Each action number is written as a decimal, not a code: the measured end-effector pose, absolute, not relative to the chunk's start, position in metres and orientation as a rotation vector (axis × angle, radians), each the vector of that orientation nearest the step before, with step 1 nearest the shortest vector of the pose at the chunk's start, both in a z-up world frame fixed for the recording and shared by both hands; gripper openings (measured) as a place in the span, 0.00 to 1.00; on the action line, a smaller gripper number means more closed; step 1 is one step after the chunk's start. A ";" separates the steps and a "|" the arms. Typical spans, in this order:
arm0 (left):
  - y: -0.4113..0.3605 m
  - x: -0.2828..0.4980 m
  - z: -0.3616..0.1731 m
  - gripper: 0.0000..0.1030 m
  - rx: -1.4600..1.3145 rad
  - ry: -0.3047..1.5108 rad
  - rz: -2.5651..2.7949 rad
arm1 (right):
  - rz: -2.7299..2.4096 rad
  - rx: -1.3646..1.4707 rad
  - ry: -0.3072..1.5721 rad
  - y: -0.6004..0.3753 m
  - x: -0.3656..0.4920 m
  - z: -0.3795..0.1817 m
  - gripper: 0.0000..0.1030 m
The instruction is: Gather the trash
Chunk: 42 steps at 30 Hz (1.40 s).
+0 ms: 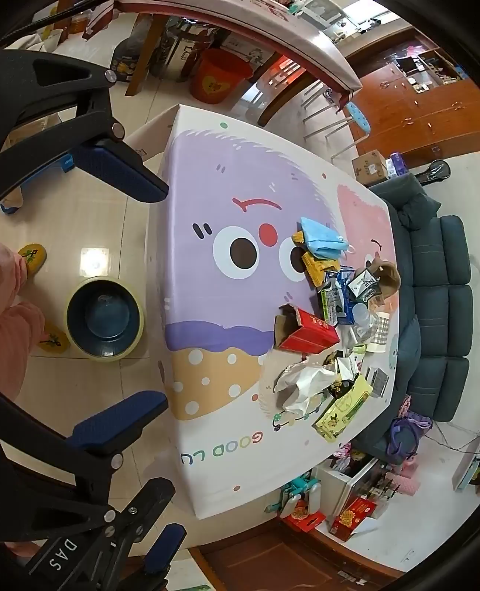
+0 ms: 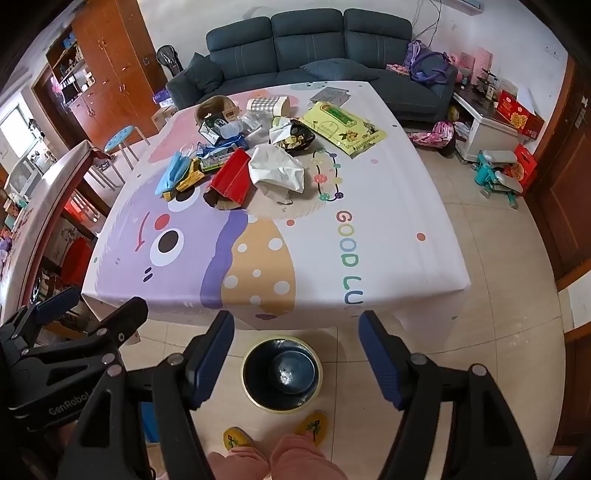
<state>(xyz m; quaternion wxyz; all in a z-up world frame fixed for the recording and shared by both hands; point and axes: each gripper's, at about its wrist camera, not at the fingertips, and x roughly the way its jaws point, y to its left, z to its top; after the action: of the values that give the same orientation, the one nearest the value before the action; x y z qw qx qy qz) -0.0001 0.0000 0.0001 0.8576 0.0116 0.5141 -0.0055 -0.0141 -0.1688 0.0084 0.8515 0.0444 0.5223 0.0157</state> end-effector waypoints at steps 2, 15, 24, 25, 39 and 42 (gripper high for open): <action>0.000 0.000 0.000 0.97 0.024 1.080 -0.012 | 0.031 0.090 1.096 -0.169 -0.015 0.009 0.68; 0.000 -0.003 0.008 0.96 0.011 1.074 -0.021 | 0.030 0.092 1.097 -0.170 -0.018 0.010 0.68; -0.001 -0.009 0.005 0.96 0.004 1.064 -0.019 | 0.028 0.086 1.090 -0.167 -0.023 0.010 0.68; -0.001 -0.010 0.006 0.96 0.005 1.063 -0.019 | 0.027 0.086 1.089 -0.170 -0.023 0.010 0.68; -0.002 -0.010 0.008 0.96 0.005 1.061 -0.019 | 0.026 0.084 1.085 -0.171 -0.024 0.015 0.68; -0.003 -0.010 0.007 0.96 0.005 1.060 -0.020 | 0.025 0.084 1.084 -0.170 -0.025 0.014 0.68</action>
<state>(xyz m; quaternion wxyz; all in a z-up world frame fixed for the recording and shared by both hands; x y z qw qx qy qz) -0.0104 -0.0026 0.0075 0.8627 0.0022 0.5056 -0.0094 -0.0253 -0.1699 0.0145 0.8556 0.0399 0.5159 0.0121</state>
